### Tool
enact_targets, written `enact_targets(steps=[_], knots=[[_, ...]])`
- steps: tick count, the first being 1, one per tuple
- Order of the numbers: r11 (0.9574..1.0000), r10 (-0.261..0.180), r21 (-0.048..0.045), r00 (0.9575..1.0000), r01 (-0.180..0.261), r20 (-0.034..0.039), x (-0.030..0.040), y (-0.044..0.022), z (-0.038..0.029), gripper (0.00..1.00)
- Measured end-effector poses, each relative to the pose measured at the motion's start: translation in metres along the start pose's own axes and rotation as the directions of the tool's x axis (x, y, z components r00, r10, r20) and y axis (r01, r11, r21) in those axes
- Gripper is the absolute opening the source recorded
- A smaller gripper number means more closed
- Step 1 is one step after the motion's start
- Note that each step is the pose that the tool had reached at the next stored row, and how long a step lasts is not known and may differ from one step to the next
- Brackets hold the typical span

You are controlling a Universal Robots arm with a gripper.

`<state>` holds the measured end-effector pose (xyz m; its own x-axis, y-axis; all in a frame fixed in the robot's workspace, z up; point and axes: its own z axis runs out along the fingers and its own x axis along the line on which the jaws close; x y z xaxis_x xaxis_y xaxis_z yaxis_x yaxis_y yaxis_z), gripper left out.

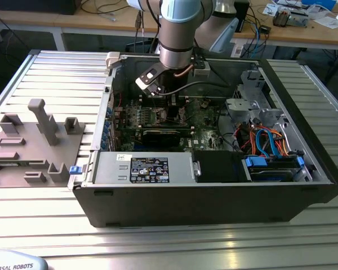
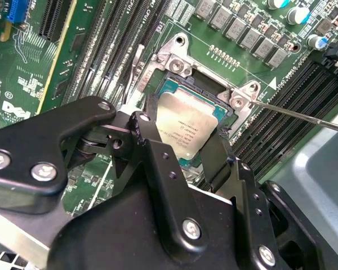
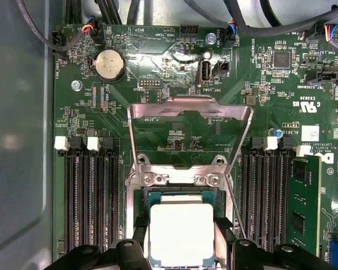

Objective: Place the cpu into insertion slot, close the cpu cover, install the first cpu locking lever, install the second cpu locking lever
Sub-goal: 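Place the cpu into insertion slot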

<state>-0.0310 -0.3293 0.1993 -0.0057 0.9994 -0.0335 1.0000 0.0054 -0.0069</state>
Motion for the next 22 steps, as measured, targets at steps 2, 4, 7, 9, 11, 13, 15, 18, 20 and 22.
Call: enact_targets(steps=[2,4,7,9,11,13,15,18,20,22], knots=[[1.0,0.005,0.0001,1.0,-0.005,-0.0002,0.0008,0.0,0.0003,0.54],[0.9999,0.013,0.0006,0.9999,-0.013,0.0006,0.0019,0.0,0.0005,0.54],[0.9997,0.025,0.0009,0.9997,-0.025,0.0002,0.0021,0.0,0.0009,0.54],[0.9995,0.033,0.0011,0.9995,-0.033,-0.0001,0.0022,-0.0004,0.0013,0.54],[0.9995,0.033,0.0012,0.9995,-0.033,-0.0001,0.0022,-0.0005,0.0014,0.54],[0.9995,0.033,0.0011,0.9995,-0.033,-0.0002,0.0022,-0.0005,0.0015,0.54],[0.9995,0.033,0.0012,0.9995,-0.033,-0.0001,0.0022,-0.0005,0.0015,0.54],[0.9995,0.033,0.0005,0.9995,-0.033,-0.0018,0.0026,-0.0003,0.0022,0.56],[0.9995,0.033,0.001,0.9995,-0.033,-0.0002,0.0022,-0.0005,0.0017,0.61],[0.9995,0.033,0.0011,0.9995,-0.033,-0.0002,0.0022,-0.0005,0.0018,0.68]])
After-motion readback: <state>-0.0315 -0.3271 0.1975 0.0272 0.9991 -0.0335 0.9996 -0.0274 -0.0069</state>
